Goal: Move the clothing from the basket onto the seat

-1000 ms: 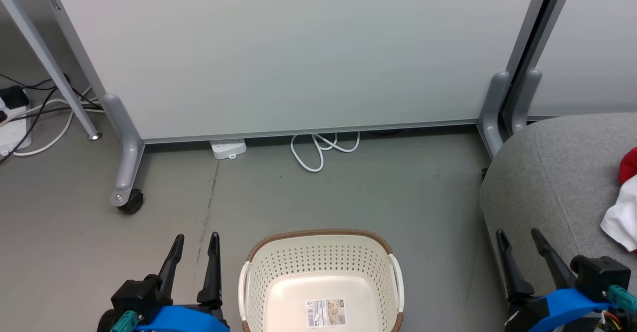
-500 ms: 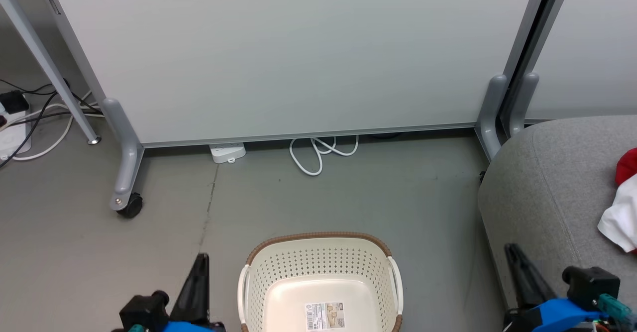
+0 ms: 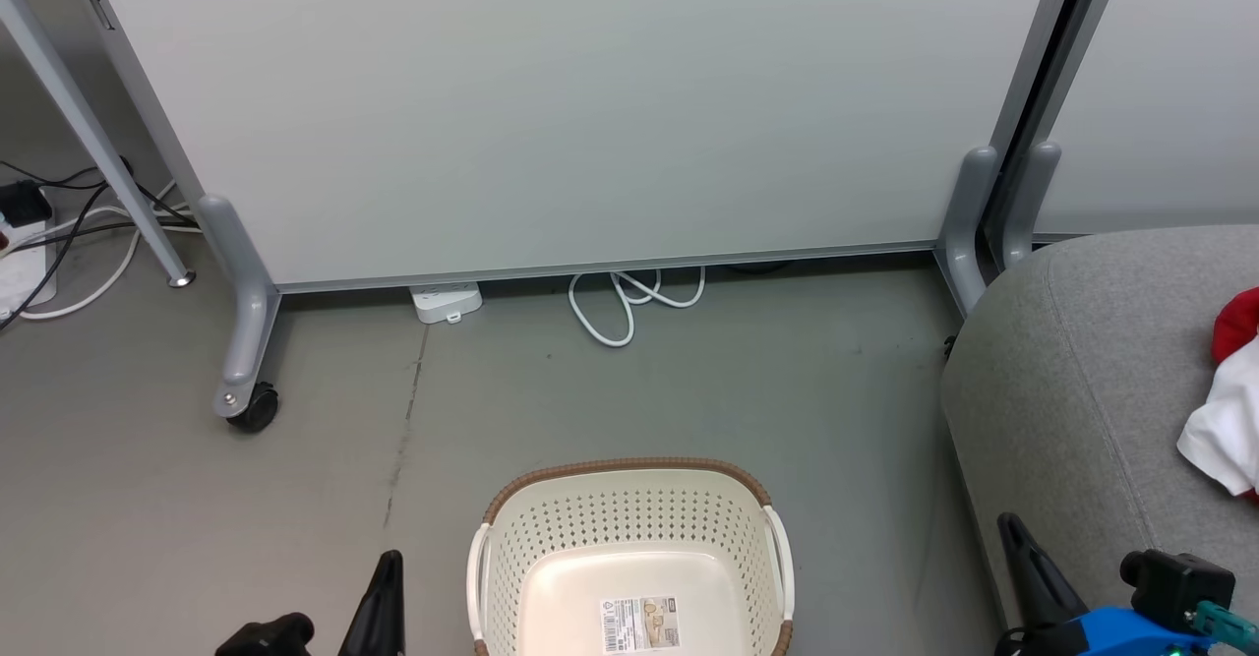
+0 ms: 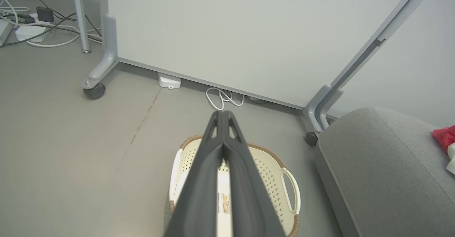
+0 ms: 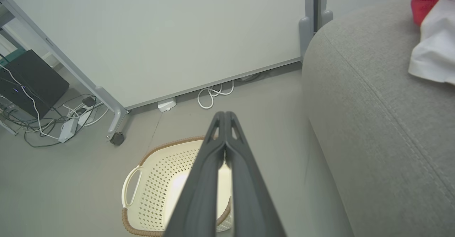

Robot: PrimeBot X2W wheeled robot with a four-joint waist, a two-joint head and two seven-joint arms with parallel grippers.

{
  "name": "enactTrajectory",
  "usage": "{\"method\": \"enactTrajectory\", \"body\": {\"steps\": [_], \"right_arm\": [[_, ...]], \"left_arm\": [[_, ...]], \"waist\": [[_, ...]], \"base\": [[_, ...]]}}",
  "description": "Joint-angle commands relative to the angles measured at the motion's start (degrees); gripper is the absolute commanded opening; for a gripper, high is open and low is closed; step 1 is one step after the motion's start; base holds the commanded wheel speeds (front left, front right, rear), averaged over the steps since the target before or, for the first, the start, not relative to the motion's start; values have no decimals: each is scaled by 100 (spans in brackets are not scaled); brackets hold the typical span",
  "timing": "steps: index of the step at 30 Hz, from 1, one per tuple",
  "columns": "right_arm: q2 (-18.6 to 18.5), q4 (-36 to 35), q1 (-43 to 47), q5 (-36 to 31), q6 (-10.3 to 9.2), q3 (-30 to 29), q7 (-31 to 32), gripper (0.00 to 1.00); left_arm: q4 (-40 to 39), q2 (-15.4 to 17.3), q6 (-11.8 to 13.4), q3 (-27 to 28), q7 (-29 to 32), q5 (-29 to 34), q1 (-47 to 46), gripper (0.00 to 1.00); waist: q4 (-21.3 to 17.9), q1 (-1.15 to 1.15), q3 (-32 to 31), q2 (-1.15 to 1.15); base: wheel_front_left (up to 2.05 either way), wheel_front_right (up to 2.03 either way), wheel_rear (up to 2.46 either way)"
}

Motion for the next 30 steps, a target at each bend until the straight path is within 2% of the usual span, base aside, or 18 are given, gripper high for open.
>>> {"method": "enactTrajectory", "body": {"steps": [1, 30], "right_arm": [[-5, -99, -152, 363, 1, -33, 42, 0], [20, -133, -435, 2796, 1, -134, 331, 0]], "left_arm": [[-144, 21, -1, 98, 72, -339, -182, 0], [-431, 23, -6, 519, 699, -2625, -470, 0]], "waist": [[-9, 0, 2, 0], [-113, 0, 23, 0]], "base": [[0, 0, 0], [0, 0, 0]]}}
